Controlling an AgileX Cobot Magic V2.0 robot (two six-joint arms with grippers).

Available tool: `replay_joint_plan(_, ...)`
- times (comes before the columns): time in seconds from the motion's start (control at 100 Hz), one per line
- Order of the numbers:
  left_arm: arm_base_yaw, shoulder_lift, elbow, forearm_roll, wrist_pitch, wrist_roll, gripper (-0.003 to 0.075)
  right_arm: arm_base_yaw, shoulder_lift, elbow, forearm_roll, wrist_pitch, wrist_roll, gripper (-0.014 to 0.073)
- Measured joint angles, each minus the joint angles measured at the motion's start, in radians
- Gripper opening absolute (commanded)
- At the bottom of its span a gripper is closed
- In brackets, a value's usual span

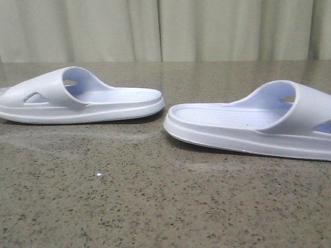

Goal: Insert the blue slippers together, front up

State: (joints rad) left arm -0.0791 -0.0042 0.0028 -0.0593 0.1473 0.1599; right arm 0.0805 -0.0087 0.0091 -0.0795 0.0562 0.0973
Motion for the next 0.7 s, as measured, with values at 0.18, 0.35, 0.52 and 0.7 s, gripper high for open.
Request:
replay_joint_plan(0.18, 0.000, 0.000, 0.000, -0.090, -0.038, 0.000, 0.0015, 0.000, 0.000, 0.000, 0.004, -0.007, 0.000, -0.0107)
replay_joint_plan(0.35, 0.000, 0.000, 0.000, -0.425, -0.105, 0.000, 0.0015, 0.000, 0.000, 0.000, 0.087, -0.015, 0.000, -0.0106)
replay_joint_plan(0.52, 0.000, 0.000, -0.002, -0.634, -0.111, 0.000, 0.0015, 0.000, 0.000, -0.027, 0.170, 0.027, 0.000, -0.0106)
replay_joint_plan(0.7, 0.000, 0.018, -0.058, -0.785, -0.056, 0.000, 0.0015, 0.000, 0.000, -0.163, 0.189, 0.184, 0.000, -0.0076)
